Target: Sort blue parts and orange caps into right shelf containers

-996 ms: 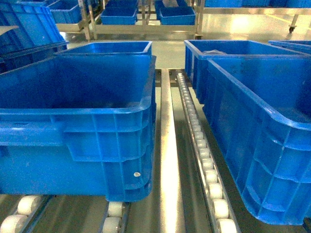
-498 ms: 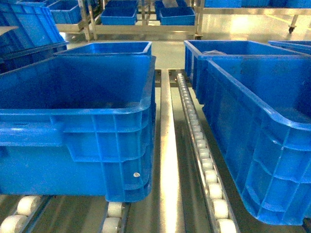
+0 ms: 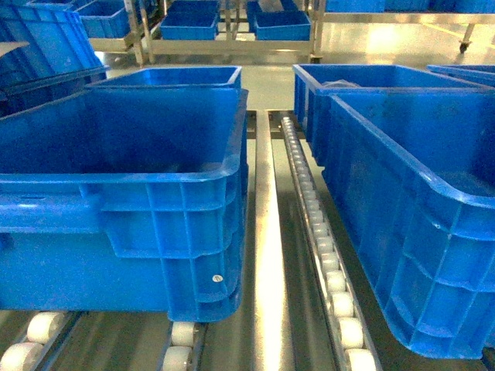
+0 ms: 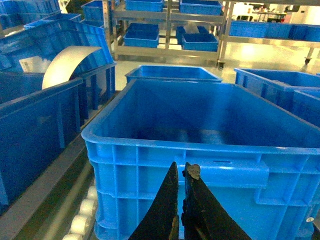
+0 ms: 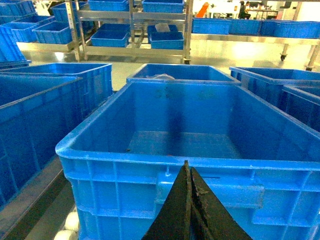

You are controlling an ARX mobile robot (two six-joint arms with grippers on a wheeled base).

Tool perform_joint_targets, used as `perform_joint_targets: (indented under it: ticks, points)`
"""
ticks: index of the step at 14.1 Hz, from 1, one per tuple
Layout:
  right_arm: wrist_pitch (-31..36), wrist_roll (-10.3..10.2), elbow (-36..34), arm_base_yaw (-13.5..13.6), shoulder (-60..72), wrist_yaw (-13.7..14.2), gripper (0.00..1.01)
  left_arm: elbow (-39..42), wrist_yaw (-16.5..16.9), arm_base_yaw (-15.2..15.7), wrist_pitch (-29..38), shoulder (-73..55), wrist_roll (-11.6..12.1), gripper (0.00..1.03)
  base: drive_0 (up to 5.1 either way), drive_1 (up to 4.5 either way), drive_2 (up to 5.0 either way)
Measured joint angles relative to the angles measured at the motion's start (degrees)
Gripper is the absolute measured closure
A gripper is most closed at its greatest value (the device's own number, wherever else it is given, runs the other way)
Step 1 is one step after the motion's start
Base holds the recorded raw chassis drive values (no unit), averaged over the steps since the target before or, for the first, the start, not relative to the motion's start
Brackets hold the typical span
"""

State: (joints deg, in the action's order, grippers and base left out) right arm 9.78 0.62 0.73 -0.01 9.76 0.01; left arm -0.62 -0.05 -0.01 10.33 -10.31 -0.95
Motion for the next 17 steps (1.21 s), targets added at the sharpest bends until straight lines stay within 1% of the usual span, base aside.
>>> perform_joint_targets:
  ticks: [3,4,6,8,9,10,12,13,14,15,17]
  points:
    - [-5.01,-0.02,0.02,0.0,-3.06,0.0,1.0,0.0,0.02,0.0,-0.48,0.55,-0.02,1.01,0.0,0.0,0.0]
    - [-7.82,0.0,0.02,0.0,-4.83,-0.17,1.0,0.0,0.04,0.0,-1.66,1.16,0.0,1.01,0.0,0.0,0.0]
    - [-10.25,0.0,0.02,0.0,-7.54,-0.15,1.0,-0.07,-0.11,0.0,-5.6,3.87,0.0,1.01,0.0,0.0,0.0]
    - [-9.77,0.0,0.02,0.0,-9.55,-0.07,1.0,0.0,0.22,0.0,-10.29,7.21,0.02,1.01,0.0,0.0,0.0]
    - [-8.9,-0.02,0.24,0.0,-9.49,-0.07,1.0,0.0,0.0,0.0,-10.78,9.55,0.02,1.01,0.0,0.0,0.0]
    - [-10.38,-0.02,0.02,0.0,-9.46,-0.04,1.0,-0.31,-0.2,0.0,-9.94,9.81,0.11,1.01,0.0,0.0,0.0]
    - [-10.23,-0.04,0.02,0.0,-9.46,-0.04,1.0,0.0,0.02,0.0,-10.49,9.84,0.17,1.01,0.0,0.0,0.0]
    - [-9.97,-0.04,0.02,0.0,-9.46,-0.02,0.98,0.0,0.04,0.0,-10.6,9.84,0.17,1.01,0.0,0.0,0.0]
    - [-9.99,-0.04,0.02,0.0,-9.46,-0.04,0.8,0.0,0.02,0.0,-10.56,9.84,0.15,0.94,0.0,0.0,0.0]
    - [-10.03,-0.04,0.02,0.0,-9.46,-0.04,0.67,0.0,0.02,0.0,-10.58,9.84,0.15,0.79,0.0,0.0,0.0]
    - [-10.03,-0.04,0.02,0.0,-9.46,-0.02,0.39,-0.02,0.02,0.0,-10.56,9.84,0.15,0.54,0.0,0.0,0.0]
